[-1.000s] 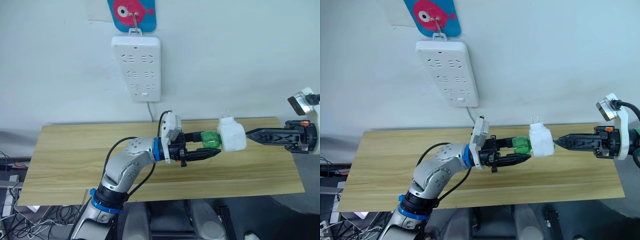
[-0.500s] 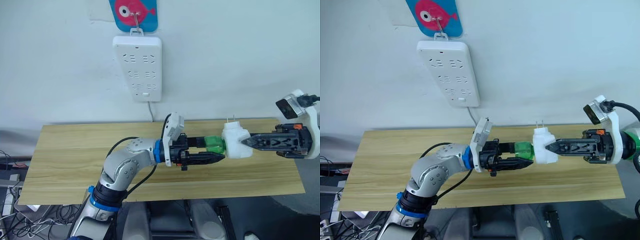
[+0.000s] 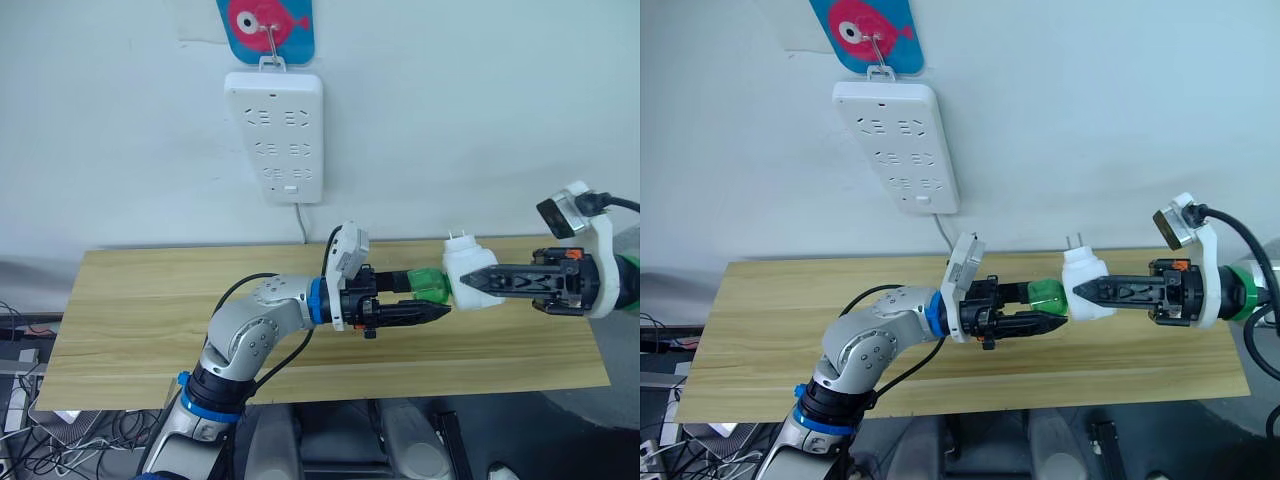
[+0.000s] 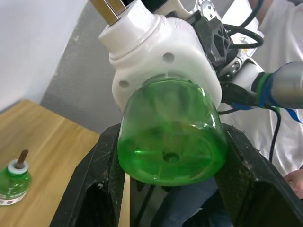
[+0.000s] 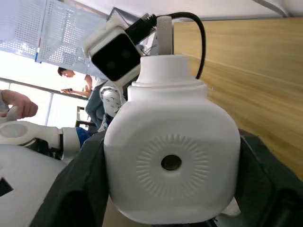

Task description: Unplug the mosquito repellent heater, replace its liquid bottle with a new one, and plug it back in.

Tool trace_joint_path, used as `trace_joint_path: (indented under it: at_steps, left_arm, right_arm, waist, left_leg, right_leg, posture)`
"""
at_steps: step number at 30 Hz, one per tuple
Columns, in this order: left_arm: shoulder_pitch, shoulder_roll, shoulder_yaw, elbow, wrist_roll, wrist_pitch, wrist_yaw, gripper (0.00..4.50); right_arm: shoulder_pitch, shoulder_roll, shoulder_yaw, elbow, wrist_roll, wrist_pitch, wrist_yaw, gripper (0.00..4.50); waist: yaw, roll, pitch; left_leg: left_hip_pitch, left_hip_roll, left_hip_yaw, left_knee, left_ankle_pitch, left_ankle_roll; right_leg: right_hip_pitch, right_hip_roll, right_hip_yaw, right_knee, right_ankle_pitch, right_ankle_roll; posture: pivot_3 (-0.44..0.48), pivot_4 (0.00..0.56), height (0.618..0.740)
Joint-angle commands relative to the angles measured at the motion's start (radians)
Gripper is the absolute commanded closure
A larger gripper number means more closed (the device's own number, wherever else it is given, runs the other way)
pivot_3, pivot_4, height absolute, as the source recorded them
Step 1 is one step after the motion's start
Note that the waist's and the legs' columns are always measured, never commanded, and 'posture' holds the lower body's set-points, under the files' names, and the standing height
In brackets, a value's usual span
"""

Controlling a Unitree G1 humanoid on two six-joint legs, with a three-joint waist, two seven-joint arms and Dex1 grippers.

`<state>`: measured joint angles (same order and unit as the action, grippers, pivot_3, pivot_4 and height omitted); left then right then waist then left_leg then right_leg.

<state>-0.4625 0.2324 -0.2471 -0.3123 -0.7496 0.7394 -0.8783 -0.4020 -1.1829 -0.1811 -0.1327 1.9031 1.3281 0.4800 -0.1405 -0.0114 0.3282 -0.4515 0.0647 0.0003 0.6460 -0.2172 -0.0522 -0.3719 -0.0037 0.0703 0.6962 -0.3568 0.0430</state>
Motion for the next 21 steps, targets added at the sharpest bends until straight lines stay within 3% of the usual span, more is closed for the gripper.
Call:
trace_joint_path:
  at_steps: [1,2,3,8,14,21]
  left_arm:
    - [-0.002,0.002,-0.009,-0.058,0.014,-0.031,0.003,2.26]
    - [-0.004,0.007,-0.01,-0.054,0.026,-0.04,0.003,2.26]
    - [-0.009,0.017,-0.013,-0.053,0.034,-0.043,-0.005,1.54]
    - [-0.048,0.11,-0.041,-0.047,0.14,-0.099,-0.042,0.03]
    - [-0.138,0.226,-0.165,-0.061,0.407,-0.282,-0.067,0.0]
    - [-0.194,0.218,-0.312,-0.089,0.634,-0.271,0.006,0.0]
  right_arm:
    - [0.017,-0.025,-0.019,-0.021,0.017,-0.009,-0.007,1.49]
    - [0.021,-0.026,-0.02,-0.023,0.024,-0.014,-0.011,1.49]
    - [0.027,-0.027,-0.023,-0.026,0.026,-0.016,-0.011,1.49]
    - [0.062,-0.017,-0.038,-0.035,-0.032,-0.05,-0.062,1.49]
    - [0.104,-0.004,-0.041,-0.089,-0.062,-0.089,-0.146,1.49]
    - [0.134,0.034,-0.006,-0.166,-0.093,-0.147,-0.308,1.49]
  waist:
    - [0.0,0.0,0.0]
    - [0.001,0.0,0.0]
    - [0.001,0.0,0.0]
    - [0.001,0.0,0.0]
    - [0.002,0.0,0.0]
    - [0.002,0.0,0.0]
  left_leg:
    - [0.0,0.0,0.0,0.0,0.0,0.0]
    - [0.0,0.0,0.0,0.0,0.0,0.0]
    - [0.0,0.0,0.0,0.0,0.0,0.0]
    - [0.0,0.0,0.0,0.0,0.0,0.0]
    - [0.0,0.0,0.0,0.0,0.0,0.0]
    - [0.0,0.0,0.0,0.0,0.0,0.0]
  right_leg:
    - [0.0,0.0,0.0,0.0,0.0,0.0]
    - [0.0,0.0,0.0,0.0,0.0,0.0]
    - [0.0,0.0,0.0,0.0,0.0,0.0]
    - [0.0,0.0,0.0,0.0,0.0,0.0]
    - [-0.001,0.0,0.0,0.0,0.0,0.0]
    - [-0.001,0.0,0.0,0.0,0.0,0.0]
  posture:
    - [-0.284,0.329,0.74]
    - [-0.283,0.327,0.74]
    - [-0.283,0.327,0.74]
    - [-0.281,0.323,0.74]
    - [-0.276,0.317,0.74]
    - [-0.278,0.312,0.74]
